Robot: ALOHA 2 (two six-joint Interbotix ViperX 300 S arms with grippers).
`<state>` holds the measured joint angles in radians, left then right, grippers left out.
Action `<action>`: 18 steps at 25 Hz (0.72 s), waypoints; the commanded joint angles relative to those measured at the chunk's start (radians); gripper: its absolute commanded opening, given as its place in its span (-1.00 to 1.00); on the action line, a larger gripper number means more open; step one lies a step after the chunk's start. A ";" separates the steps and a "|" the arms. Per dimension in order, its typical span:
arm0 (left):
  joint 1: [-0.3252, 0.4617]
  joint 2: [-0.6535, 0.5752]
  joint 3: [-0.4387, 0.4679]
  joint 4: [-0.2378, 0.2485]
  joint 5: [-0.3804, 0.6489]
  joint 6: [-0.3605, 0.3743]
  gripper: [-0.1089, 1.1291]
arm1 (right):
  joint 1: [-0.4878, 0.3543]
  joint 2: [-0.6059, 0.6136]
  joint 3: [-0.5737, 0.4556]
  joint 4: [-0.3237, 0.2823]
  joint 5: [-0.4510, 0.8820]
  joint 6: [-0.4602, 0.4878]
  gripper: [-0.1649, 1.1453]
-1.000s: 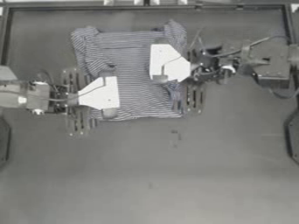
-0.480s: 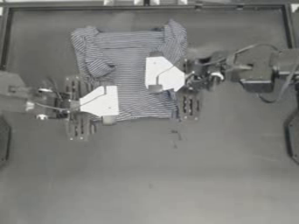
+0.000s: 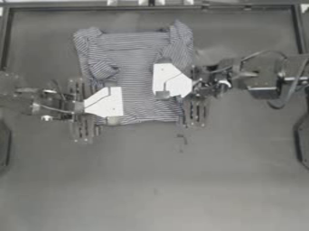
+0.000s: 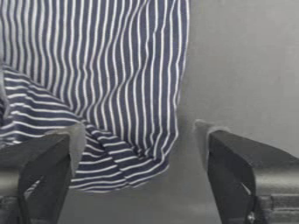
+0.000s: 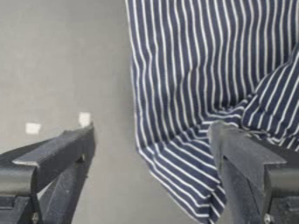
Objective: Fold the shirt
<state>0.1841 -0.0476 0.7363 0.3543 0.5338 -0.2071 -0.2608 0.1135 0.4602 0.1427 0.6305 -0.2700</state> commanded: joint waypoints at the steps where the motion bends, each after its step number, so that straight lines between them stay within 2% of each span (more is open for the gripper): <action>1: 0.002 0.002 -0.006 0.006 -0.015 0.000 0.80 | 0.000 -0.002 -0.008 0.003 -0.021 0.002 0.80; 7: 0.015 0.021 -0.006 0.009 -0.044 -0.002 0.80 | 0.000 0.023 -0.005 0.031 -0.041 -0.009 0.80; 18: 0.032 0.058 -0.006 0.028 -0.054 -0.003 0.78 | -0.003 0.072 0.000 0.023 -0.063 -0.006 0.80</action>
<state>0.2132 0.0261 0.7363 0.3774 0.4847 -0.2071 -0.2623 0.2025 0.4679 0.1672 0.5722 -0.2777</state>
